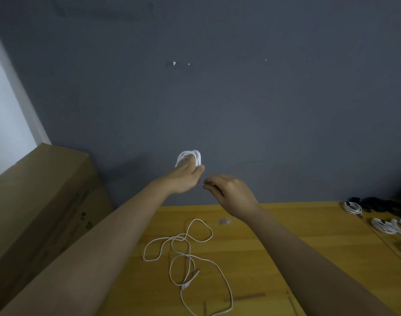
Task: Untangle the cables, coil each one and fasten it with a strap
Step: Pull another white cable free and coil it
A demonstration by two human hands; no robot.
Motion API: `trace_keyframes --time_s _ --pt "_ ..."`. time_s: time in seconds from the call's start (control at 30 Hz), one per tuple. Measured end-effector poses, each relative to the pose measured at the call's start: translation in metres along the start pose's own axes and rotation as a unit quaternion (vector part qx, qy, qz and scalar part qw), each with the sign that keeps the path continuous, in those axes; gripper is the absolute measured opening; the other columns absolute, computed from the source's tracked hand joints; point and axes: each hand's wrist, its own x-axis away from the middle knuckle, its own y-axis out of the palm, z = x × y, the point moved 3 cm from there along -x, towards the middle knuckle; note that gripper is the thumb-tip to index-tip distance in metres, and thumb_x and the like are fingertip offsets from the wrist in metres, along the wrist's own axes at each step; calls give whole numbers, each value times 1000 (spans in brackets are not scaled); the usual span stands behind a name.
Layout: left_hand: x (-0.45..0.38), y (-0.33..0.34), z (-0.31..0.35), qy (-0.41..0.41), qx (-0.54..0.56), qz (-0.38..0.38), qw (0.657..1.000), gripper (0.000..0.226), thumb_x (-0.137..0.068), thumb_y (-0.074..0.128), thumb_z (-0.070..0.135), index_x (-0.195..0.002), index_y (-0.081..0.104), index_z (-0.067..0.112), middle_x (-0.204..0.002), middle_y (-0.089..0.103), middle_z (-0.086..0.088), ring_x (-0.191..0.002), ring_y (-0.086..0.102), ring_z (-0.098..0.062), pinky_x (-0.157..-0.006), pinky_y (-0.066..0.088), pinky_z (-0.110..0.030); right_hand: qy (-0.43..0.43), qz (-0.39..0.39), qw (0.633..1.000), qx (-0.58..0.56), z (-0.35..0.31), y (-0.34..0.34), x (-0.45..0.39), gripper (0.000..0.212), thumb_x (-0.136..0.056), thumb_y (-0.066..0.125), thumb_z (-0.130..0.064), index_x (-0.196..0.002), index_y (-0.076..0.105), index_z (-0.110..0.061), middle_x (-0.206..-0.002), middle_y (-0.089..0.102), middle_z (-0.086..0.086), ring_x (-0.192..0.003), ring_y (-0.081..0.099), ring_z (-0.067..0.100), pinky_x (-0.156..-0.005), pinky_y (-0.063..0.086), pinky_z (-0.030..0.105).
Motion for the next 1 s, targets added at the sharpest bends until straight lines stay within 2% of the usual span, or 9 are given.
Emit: trace_keyframes --time_s 0.07,0.23,0.33,0.47,0.6,0.7,0.8,0.9,1.0 --pt "6 4 6 19 -14 -15 1000 30 -103 27 37 -86 38 15 -81 48 -1 -62 46 -1 -60 41 -18 12 6 1000 25 4 -6 -5 23 -98 52 -29 -103 68 -13 -97 68 5 -91 59 25 -69 46 36" --pt "22 4 27 44 -9 -39 998 43 -101 24 50 -76 51 27 -64 48 14 -52 46 5 -57 32 -22 41 42 996 62 20 -26 -12 22 -98 52 -18 -105 70 -9 -96 66 11 -91 55 31 -75 43 39" --pt "29 5 29 32 81 -73 993 39 -101 35 43 -74 47 17 -52 43 15 -41 39 2 -47 30 -16 106 83 991 2 33 -35 -9 22 -97 54 -17 -106 69 -5 -97 66 12 -94 56 30 -78 45 41" --pt "37 5 37 49 192 -106 974 36 -97 42 29 -63 37 20 -52 29 5 -44 20 -10 -43 17 -23 163 88 980 -66 42 -39 -5 22 -97 53 -21 -107 69 -9 -95 64 6 -84 59 22 -69 48 36" --pt "40 3 40 29 337 -118 934 39 -91 42 33 -56 34 19 -41 24 5 -37 14 -8 -40 15 -20 241 68 922 -294 39 -32 -4 17 -99 50 -19 -95 66 -19 -83 59 2 -64 55 15 -37 47 34" --pt "39 7 38 2 432 -120 894 56 -101 29 36 -46 36 24 -38 21 7 -33 12 -6 -38 17 -20 263 78 876 -397 30 -22 -3 20 -99 50 -22 -90 68 -27 -69 48 -6 -55 40 10 -42 39 27" --pt "36 6 38 -27 508 -86 857 59 -99 31 43 -44 35 24 -37 19 7 -31 12 -6 -40 14 -22 251 25 826 -504 18 -14 -2 24 -89 55 -50 -92 72 -33 -60 39 -15 -53 31 4 -48 28 15" --pt "29 4 39 -23 553 -65 830 60 -98 32 44 -41 34 24 -35 19 8 -29 13 -5 -42 11 -24 223 -26 831 -509 9 -9 -2 34 -79 62 -58 -99 71 -33 -61 49 -19 -53 36 1 -50 31 15" --pt "22 6 38 -21 585 -72 807 58 -95 35 45 -41 35 23 -33 21 7 -27 16 -5 -39 14 -22 233 -1 835 -499 7 -10 -6 26 -88 62 -40 -102 71 -20 -61 55 -19 -50 43 -1 -47 34 16"
